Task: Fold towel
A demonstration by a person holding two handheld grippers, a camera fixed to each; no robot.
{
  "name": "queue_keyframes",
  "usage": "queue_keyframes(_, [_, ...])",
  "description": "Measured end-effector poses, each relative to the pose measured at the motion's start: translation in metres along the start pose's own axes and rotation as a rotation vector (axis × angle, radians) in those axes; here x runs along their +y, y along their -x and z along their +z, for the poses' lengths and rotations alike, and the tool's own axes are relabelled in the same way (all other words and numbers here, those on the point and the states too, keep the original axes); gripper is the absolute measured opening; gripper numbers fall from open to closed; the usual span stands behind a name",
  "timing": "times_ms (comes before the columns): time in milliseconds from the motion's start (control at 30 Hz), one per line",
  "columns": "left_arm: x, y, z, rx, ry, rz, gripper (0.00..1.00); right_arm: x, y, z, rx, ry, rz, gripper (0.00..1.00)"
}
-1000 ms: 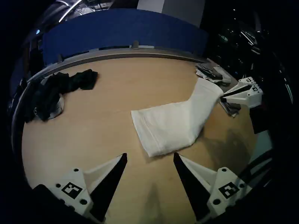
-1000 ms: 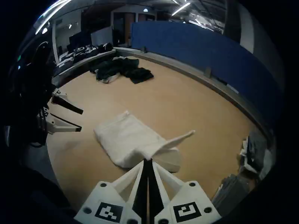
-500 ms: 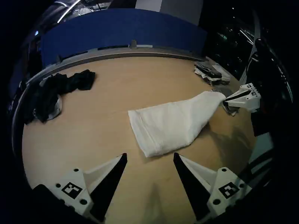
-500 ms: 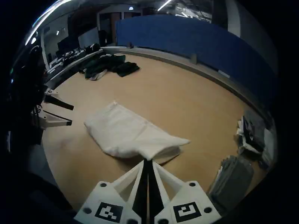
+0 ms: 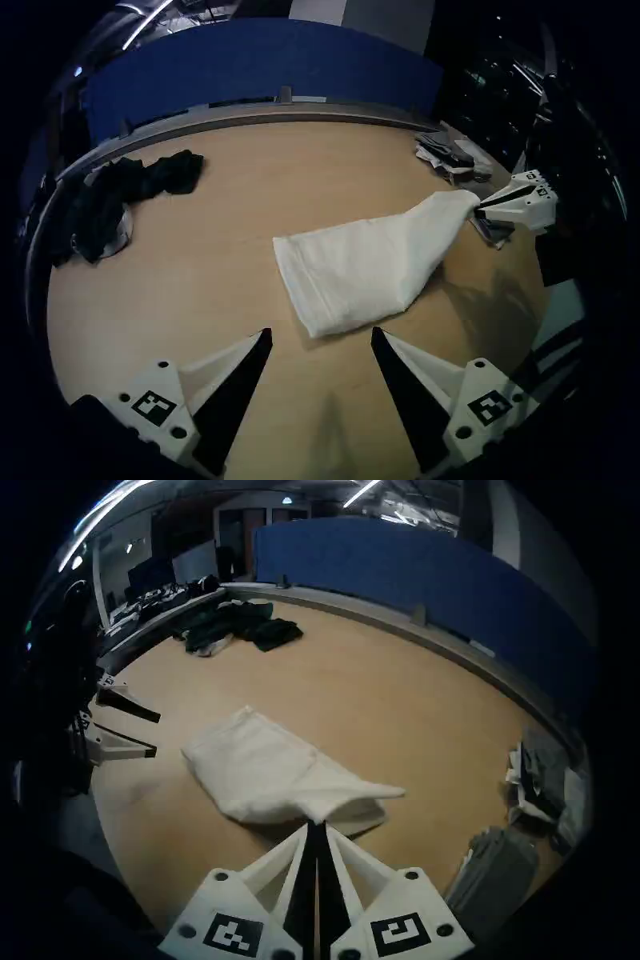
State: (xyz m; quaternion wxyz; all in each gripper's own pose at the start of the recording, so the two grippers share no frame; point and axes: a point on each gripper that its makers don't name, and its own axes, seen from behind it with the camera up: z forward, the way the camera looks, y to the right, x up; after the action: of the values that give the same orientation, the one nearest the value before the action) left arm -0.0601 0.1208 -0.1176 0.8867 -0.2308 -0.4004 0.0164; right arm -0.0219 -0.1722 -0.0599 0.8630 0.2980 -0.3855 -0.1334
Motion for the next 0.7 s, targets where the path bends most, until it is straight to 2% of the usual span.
queue_keyframes(167, [-0.003,0.001,-0.003,0.004,-0.007,-0.006,0.91,-0.007,-0.025,0.009,0.028,-0.015,-0.033,0.00])
queue_keyframes(300, [-0.008,0.002,-0.006,0.007,-0.015,-0.011,0.91,-0.021,-0.045,0.018,0.048,-0.040,-0.068,0.00])
queue_keyframes(700, [-0.029,0.015,-0.022,0.017,-0.048,-0.042,0.92,-0.088,-0.076,0.055,0.061,-0.142,-0.176,0.00])
